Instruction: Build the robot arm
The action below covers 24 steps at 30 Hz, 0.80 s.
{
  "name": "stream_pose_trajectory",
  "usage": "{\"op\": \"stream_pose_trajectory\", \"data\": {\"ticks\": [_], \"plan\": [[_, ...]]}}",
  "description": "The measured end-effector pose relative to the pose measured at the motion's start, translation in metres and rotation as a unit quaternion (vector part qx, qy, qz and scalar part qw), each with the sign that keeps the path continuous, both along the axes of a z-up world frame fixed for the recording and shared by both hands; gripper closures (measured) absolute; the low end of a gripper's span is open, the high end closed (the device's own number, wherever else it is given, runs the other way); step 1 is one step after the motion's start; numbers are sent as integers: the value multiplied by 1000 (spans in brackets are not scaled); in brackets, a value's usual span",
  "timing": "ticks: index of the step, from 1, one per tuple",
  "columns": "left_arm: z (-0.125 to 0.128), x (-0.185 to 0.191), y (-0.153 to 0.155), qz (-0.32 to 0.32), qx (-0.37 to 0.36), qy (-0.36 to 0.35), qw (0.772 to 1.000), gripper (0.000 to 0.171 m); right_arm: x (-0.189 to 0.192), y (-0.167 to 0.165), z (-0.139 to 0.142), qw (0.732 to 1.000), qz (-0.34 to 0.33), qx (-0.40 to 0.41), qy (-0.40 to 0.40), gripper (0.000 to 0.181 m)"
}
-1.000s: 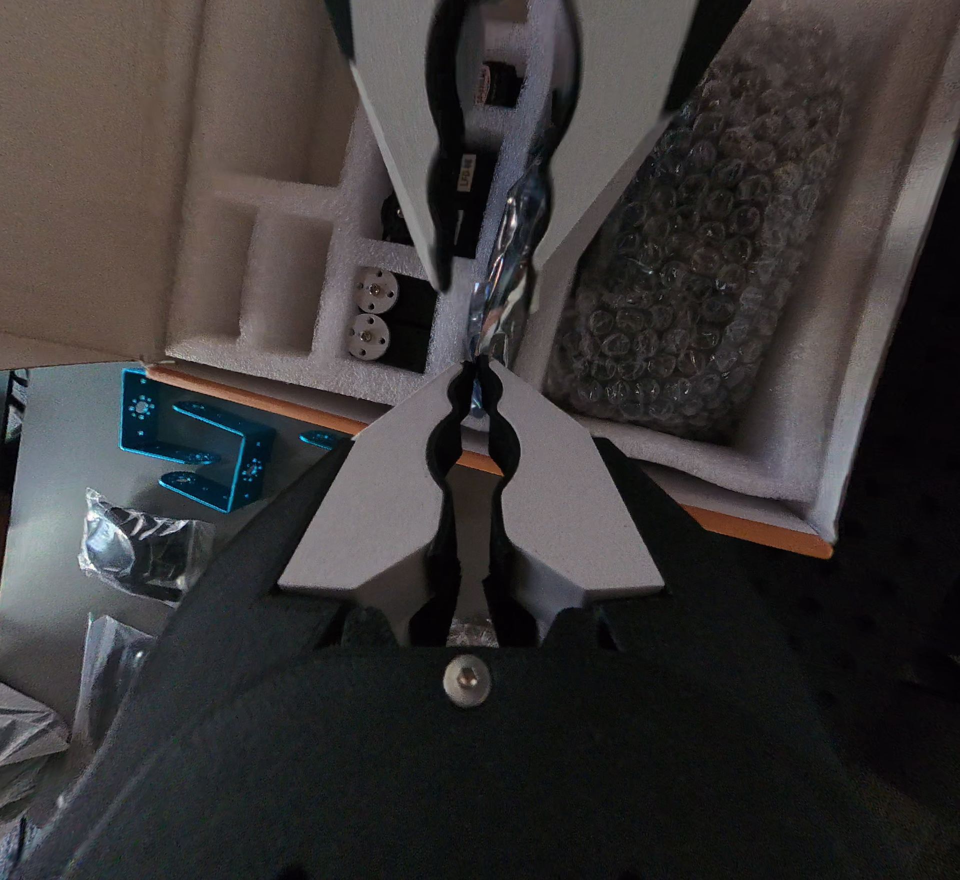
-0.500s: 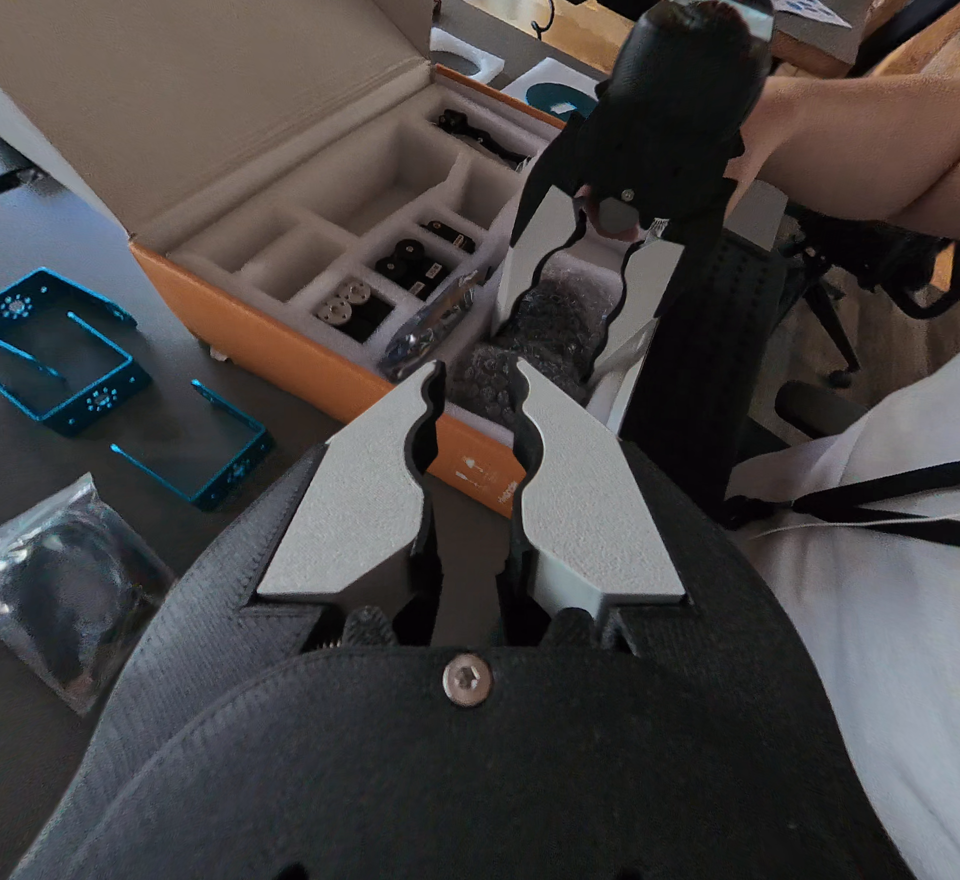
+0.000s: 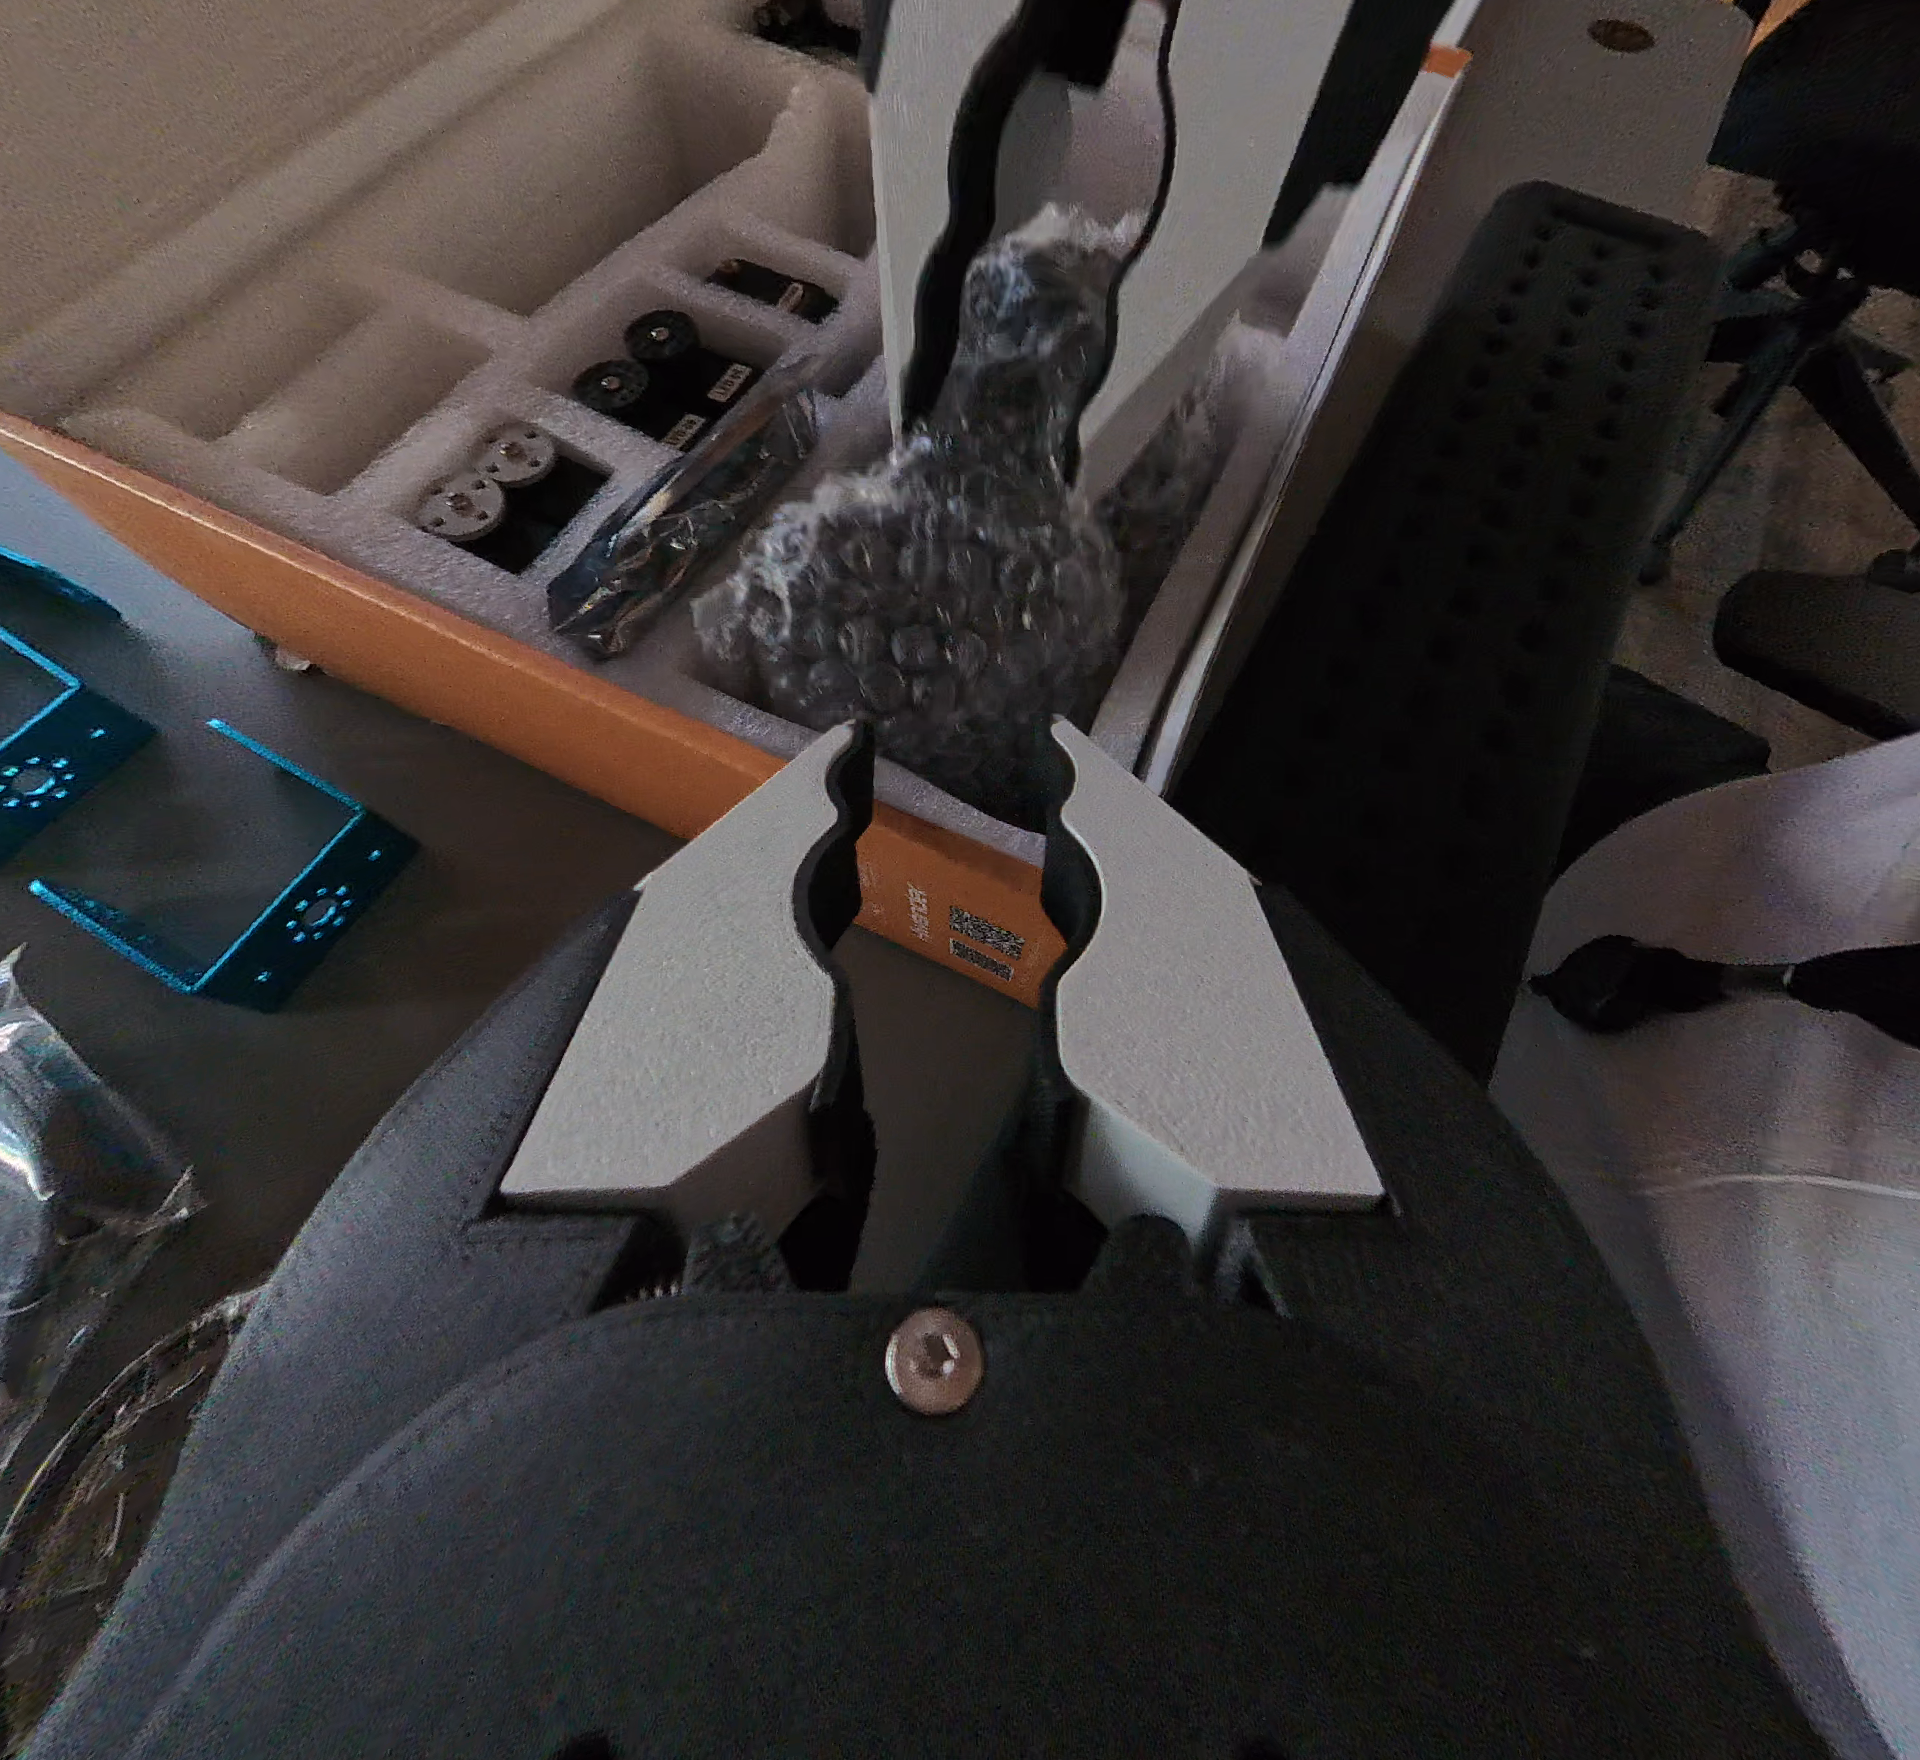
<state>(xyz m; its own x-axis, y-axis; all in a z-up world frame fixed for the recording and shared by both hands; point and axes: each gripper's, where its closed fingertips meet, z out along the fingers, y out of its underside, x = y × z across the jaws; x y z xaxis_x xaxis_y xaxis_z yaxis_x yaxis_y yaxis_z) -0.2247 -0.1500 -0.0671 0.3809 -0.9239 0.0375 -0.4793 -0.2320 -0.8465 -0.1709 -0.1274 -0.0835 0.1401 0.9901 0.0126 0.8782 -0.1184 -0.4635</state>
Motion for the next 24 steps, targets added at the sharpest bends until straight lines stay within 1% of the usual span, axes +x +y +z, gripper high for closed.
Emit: {"op": "stream_pose_trajectory", "data": {"ticks": [1,2,5,8,11,13,15,18,21,24], "plan": [[-2,1,1,-4,-2,2,1000,141,1,2,8,1000,5,4,13,150],[-3,2,1,-7,-4,-2,1000,141,2,-4,13,999,33,-6,22,178],[1,4,1,-17,-24,-33,999,141,4,-7,11,999,11,-23,34,178],[5,3,1,-27,-46,-55,997,141,4,-7,13,999,6,-5,43,179],[4,-2,1,-30,-44,-43,998,139,5,-7,23,999,5,15,47,180],[3,-3,0,-31,-43,-39,998,133,6,-5,34,998,-4,11,55,180],[4,0,-4,-42,-49,-48,997,128,4,0,53,996,-20,8,89,180],[5,6,-4,-40,-53,-67,996,120,2,11,101,985,-43,0,166,180],[24,9,4,-34,-38,-128,990,112,4,13,135,977,-44,-32,207,180],[47,8,14,-38,-11,-188,981,103,7,18,154,975,-45,-38,216,180]]}}
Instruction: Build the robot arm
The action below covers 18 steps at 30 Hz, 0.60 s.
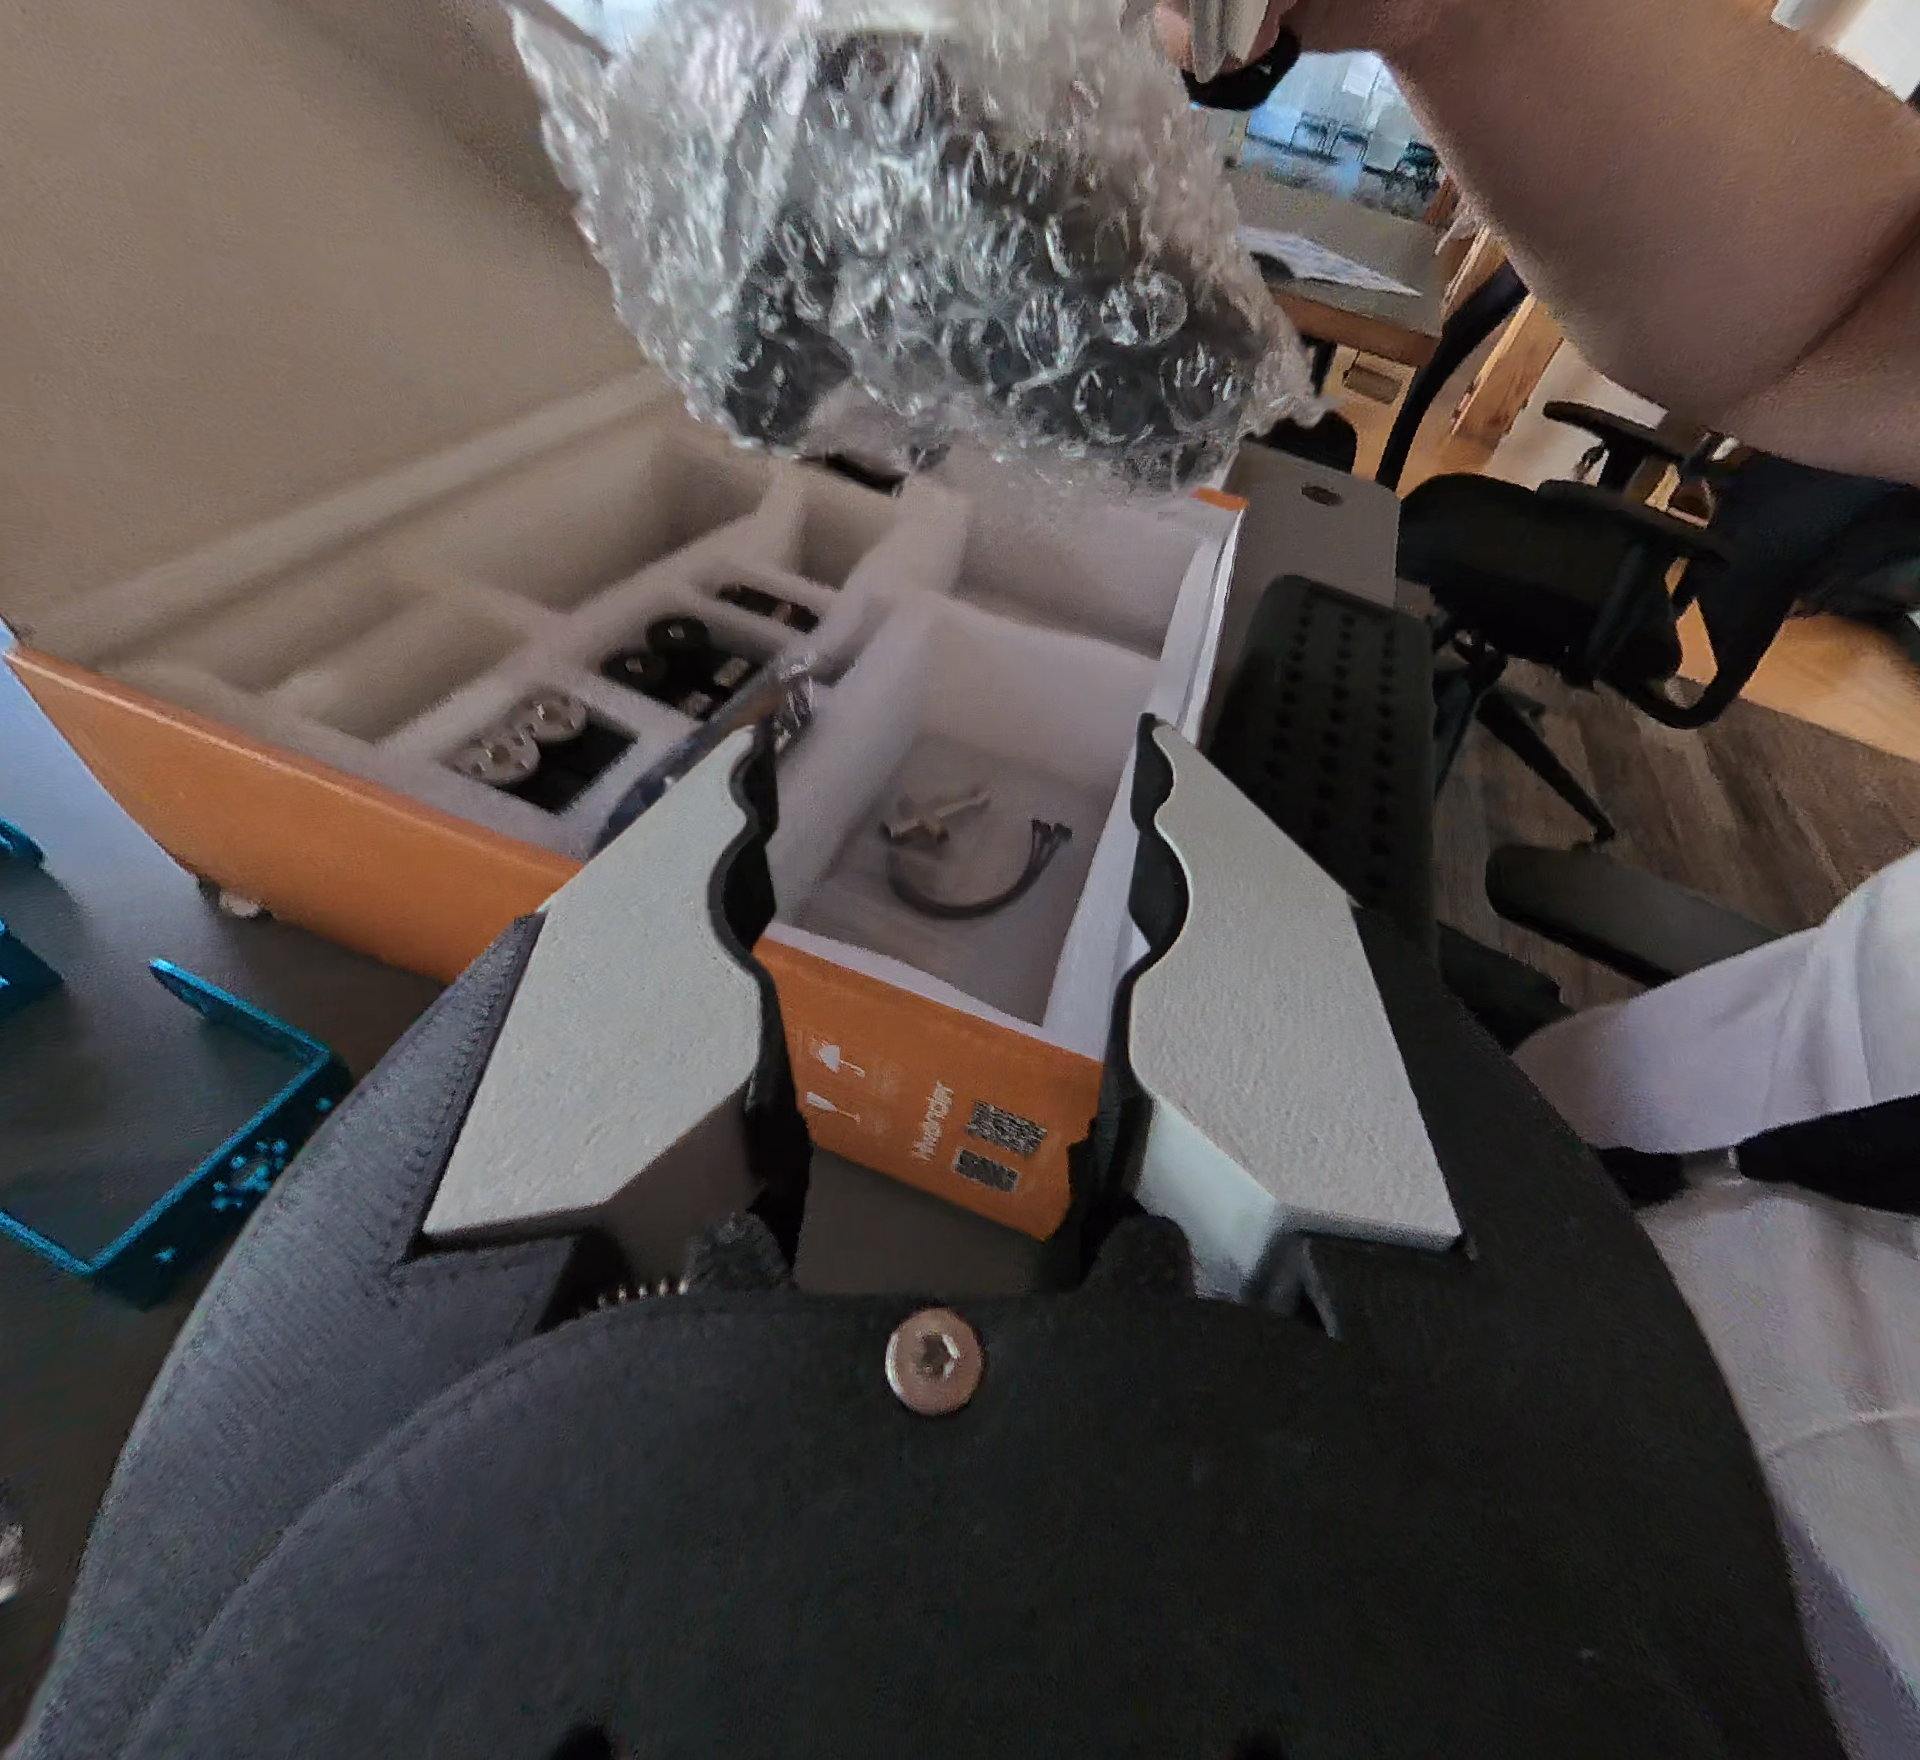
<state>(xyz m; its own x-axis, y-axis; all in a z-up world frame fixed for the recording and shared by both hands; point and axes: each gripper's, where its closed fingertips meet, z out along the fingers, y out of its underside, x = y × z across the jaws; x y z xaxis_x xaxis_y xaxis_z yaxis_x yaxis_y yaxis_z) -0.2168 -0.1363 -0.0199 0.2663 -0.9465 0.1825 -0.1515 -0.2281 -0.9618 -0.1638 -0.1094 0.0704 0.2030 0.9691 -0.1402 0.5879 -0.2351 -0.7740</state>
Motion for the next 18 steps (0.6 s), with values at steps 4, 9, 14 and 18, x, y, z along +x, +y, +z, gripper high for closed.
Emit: {"op": "stream_pose_trajectory", "data": {"ticks": [4,9,14,18], "plan": [[10,-4,13,15,45,2,999,102,4,6,8,1000,-4,11,-8,180],[31,-10,25,56,207,30,976,82,1,0,-13,999,12,5,-32,180],[17,7,31,14,369,166,914,68,-2,-7,-42,999,30,-13,-33,180],[10,20,30,-25,429,210,878,76,0,-3,-53,999,24,-38,-14,181]]}}
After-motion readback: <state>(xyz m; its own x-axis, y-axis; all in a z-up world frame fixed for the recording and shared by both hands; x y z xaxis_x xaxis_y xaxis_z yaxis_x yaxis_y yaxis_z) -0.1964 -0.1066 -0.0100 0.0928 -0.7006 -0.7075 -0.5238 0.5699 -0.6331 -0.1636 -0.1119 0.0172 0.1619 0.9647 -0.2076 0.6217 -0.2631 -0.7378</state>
